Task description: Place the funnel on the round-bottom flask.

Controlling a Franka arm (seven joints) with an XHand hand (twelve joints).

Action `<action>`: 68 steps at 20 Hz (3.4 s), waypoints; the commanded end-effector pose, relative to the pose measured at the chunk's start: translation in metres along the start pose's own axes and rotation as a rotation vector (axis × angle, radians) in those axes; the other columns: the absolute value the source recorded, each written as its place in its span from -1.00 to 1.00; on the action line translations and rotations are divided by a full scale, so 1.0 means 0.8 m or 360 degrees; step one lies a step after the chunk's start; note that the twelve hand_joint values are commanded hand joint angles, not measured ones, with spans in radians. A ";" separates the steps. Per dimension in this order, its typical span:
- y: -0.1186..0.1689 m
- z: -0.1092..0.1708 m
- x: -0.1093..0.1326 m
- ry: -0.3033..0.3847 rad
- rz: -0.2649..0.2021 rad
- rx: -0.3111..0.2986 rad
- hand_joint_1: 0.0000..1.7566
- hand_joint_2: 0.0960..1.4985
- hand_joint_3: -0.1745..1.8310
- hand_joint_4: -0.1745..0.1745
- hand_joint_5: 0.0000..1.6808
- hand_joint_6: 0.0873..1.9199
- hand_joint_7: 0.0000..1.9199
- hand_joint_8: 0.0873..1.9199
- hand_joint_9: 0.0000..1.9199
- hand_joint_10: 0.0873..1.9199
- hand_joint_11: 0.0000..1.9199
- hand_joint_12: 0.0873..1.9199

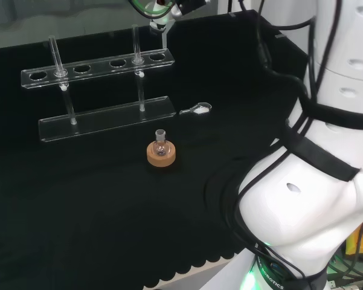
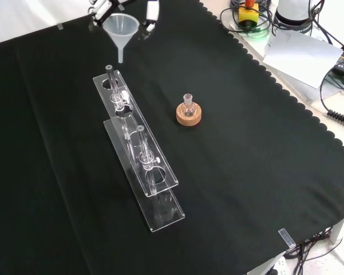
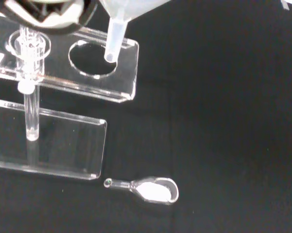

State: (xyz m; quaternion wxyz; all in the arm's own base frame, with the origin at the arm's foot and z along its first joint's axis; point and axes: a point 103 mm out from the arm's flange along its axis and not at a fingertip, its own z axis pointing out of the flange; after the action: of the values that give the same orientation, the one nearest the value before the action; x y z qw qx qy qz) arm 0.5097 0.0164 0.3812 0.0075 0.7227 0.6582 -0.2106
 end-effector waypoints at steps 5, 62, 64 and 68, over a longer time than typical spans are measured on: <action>-0.082 0.011 0.005 0.0022 0.0039 -0.0035 0.08 -0.08 -0.10 -0.15 -0.03 -0.33 -0.23 -0.35 0.10 -0.62 -0.25 0.18; -0.127 0.180 0.117 -0.0008 -0.0113 0.0197 0.10 -0.07 -0.08 -0.26 -0.03 -0.31 -0.23 -0.33 0.14 -0.65 -0.18 0.13; -0.126 0.183 0.116 -0.0010 -0.0114 0.0200 0.10 -0.07 -0.08 -0.26 -0.03 -0.31 -0.24 -0.33 0.14 -0.65 -0.18 0.13; -0.124 0.188 0.115 0.0000 -0.0113 0.0211 0.10 -0.06 -0.08 -0.26 -0.03 -0.31 -0.24 -0.33 0.14 -0.65 -0.18 0.13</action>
State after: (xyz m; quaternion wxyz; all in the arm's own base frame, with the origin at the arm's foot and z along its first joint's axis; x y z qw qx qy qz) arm 0.3745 0.0752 0.2442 -0.0456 0.6974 0.6684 -0.2545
